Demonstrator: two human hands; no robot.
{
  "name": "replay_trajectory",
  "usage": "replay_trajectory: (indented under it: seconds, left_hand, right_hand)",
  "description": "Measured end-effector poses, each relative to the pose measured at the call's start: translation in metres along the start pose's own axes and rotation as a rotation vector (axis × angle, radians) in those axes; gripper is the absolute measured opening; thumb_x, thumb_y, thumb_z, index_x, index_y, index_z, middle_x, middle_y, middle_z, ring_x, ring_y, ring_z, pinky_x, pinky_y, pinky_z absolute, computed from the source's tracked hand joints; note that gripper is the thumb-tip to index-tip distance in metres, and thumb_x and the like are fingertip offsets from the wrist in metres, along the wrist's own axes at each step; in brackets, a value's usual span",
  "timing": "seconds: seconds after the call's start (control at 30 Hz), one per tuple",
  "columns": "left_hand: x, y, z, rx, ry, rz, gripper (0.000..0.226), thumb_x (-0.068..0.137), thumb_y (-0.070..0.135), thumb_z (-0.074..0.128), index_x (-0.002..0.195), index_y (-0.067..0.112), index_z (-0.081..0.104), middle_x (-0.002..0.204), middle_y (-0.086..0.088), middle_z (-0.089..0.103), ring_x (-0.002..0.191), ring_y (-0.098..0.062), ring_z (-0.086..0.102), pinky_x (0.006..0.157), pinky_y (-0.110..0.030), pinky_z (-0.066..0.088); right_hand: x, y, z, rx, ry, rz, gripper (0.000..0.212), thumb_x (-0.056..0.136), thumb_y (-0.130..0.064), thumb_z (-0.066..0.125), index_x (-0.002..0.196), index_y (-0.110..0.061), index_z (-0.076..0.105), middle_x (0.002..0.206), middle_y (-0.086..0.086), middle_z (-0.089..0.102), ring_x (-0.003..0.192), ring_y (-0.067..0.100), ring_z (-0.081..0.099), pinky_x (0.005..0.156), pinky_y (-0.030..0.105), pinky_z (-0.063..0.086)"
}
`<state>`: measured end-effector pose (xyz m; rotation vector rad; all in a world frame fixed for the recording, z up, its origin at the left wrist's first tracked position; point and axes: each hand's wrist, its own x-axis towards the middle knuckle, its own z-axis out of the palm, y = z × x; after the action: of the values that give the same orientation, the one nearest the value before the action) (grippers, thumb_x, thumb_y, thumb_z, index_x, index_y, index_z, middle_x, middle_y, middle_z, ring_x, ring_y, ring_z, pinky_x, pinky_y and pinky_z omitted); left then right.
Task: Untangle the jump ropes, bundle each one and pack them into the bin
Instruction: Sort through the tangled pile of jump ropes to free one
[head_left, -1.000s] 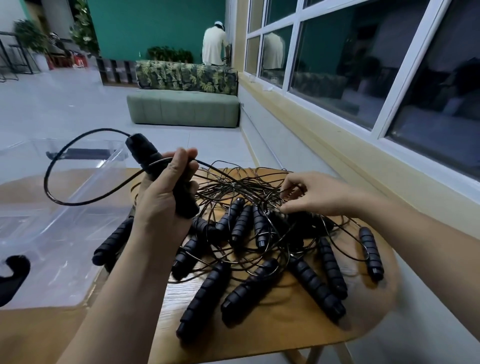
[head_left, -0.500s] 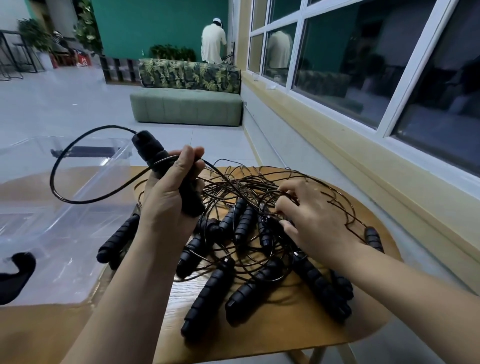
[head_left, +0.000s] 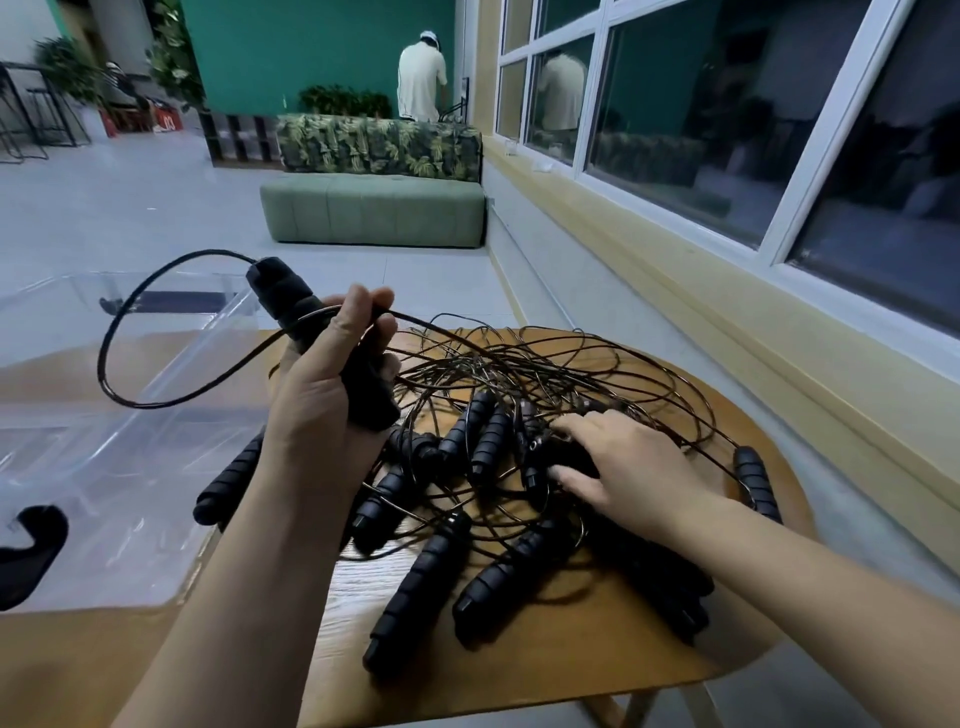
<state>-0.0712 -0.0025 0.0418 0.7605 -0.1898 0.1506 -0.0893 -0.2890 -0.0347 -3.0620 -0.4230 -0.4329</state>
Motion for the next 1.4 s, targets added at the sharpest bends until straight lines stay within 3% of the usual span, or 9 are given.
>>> replay_trajectory:
  seconds: [0.37, 0.5, 0.67, 0.77, 1.07, 1.17, 1.27, 1.33, 1.4]
  left_hand:
    - [0.010, 0.014, -0.012, -0.011, 0.065, 0.094, 0.008, 0.101, 0.024, 0.070, 0.104, 0.022, 0.063, 0.103, 0.004, 0.076, 0.085, -0.005, 0.070, 0.064, -0.021, 0.043]
    - [0.009, 0.015, -0.010, -0.013, 0.055, 0.081, 0.008, 0.101, 0.026, 0.069, 0.104, 0.021, 0.064, 0.103, 0.005, 0.076, 0.085, -0.005, 0.070, 0.064, -0.021, 0.043]
    - [0.006, 0.009, -0.004, -0.026, 0.002, 0.027, 0.011, 0.101, 0.025, 0.069, 0.106, 0.020, 0.061, 0.106, 0.002, 0.076, 0.083, -0.006, 0.070, 0.063, -0.021, 0.044]
    - [0.005, 0.007, -0.003, 0.001, -0.031, 0.005, 0.015, 0.101, 0.023, 0.068, 0.113, 0.018, 0.060, 0.111, 0.000, 0.076, 0.082, -0.007, 0.069, 0.061, -0.020, 0.044]
    - [0.005, 0.004, -0.014, 0.442, -0.098, -0.279, 0.035, 0.087, 0.013, 0.079, 0.122, 0.010, 0.074, 0.112, -0.007, 0.079, 0.084, -0.009, 0.072, 0.053, -0.016, 0.044]
    - [0.001, 0.003, -0.015, 0.523, -0.126, -0.393, 0.026, 0.091, 0.008, 0.077, 0.117, 0.002, 0.074, 0.101, -0.016, 0.078, 0.075, -0.016, 0.072, 0.060, -0.024, 0.055]
    - [0.001, 0.002, -0.018, 0.667, -0.163, -0.375, 0.023, 0.090, 0.008, 0.080, 0.110, -0.002, 0.074, 0.089, -0.019, 0.075, 0.067, -0.019, 0.067, 0.059, -0.021, 0.054]
    - [0.002, 0.002, -0.019, 0.752, -0.170, -0.344, 0.021, 0.089, 0.011, 0.082, 0.106, 0.000, 0.076, 0.085, -0.015, 0.076, 0.068, -0.020, 0.065, 0.065, -0.024, 0.055]
    - [0.003, -0.001, -0.019, 0.814, -0.172, -0.316, 0.020, 0.088, 0.014, 0.084, 0.103, 0.004, 0.077, 0.086, -0.013, 0.078, 0.070, -0.021, 0.067, 0.072, -0.030, 0.055]
  right_hand:
    - [0.018, 0.000, -0.018, 0.138, -0.195, 0.124, 0.037, 0.088, -0.040, 0.068, 0.124, -0.034, 0.068, 0.115, -0.010, 0.062, 0.115, 0.016, 0.060, 0.093, 0.037, 0.055]
    - [0.030, -0.014, -0.052, 0.366, 0.147, 0.109, 0.009, 0.087, -0.029, 0.068, 0.096, -0.029, 0.070, 0.090, -0.012, 0.065, 0.087, 0.011, 0.064, 0.074, 0.032, 0.051]
    - [0.052, -0.055, -0.090, 0.471, 0.049, -0.021, 0.041, 0.100, -0.047, 0.071, 0.138, -0.036, 0.064, 0.087, -0.011, 0.069, 0.080, 0.000, 0.060, 0.070, 0.024, 0.042]
    - [0.068, -0.062, -0.094, 0.468, 0.033, -0.022, 0.023, 0.106, -0.043, 0.065, 0.107, -0.024, 0.077, 0.080, -0.009, 0.071, 0.070, 0.002, 0.058, 0.067, 0.030, 0.040]
    - [0.122, -0.004, -0.170, 0.891, 0.145, 0.383, 0.015, 0.103, -0.014, 0.069, 0.104, 0.000, 0.075, 0.080, 0.007, 0.080, 0.061, 0.014, 0.073, 0.054, 0.024, 0.051]
    - [0.149, 0.036, -0.186, 0.927, 0.203, 0.553, 0.012, 0.106, -0.006, 0.058, 0.101, -0.002, 0.068, 0.103, 0.019, 0.079, 0.057, 0.014, 0.074, 0.050, 0.022, 0.053]
    - [0.152, 0.073, -0.192, 0.433, 0.286, 0.653, 0.032, 0.101, -0.001, 0.047, 0.130, -0.007, 0.060, 0.118, 0.025, 0.068, 0.075, 0.034, 0.067, 0.054, 0.033, 0.049]
    - [0.142, 0.082, -0.187, 0.034, 0.095, 0.636, 0.074, 0.098, 0.003, 0.043, 0.167, -0.016, 0.026, 0.116, 0.023, 0.058, 0.086, 0.040, 0.056, 0.063, 0.038, 0.046]
    - [0.131, 0.079, -0.175, -0.119, -0.079, 0.584, 0.093, 0.097, 0.005, 0.044, 0.173, -0.023, -0.001, 0.120, 0.028, 0.059, 0.079, 0.036, 0.055, 0.069, 0.040, 0.047]
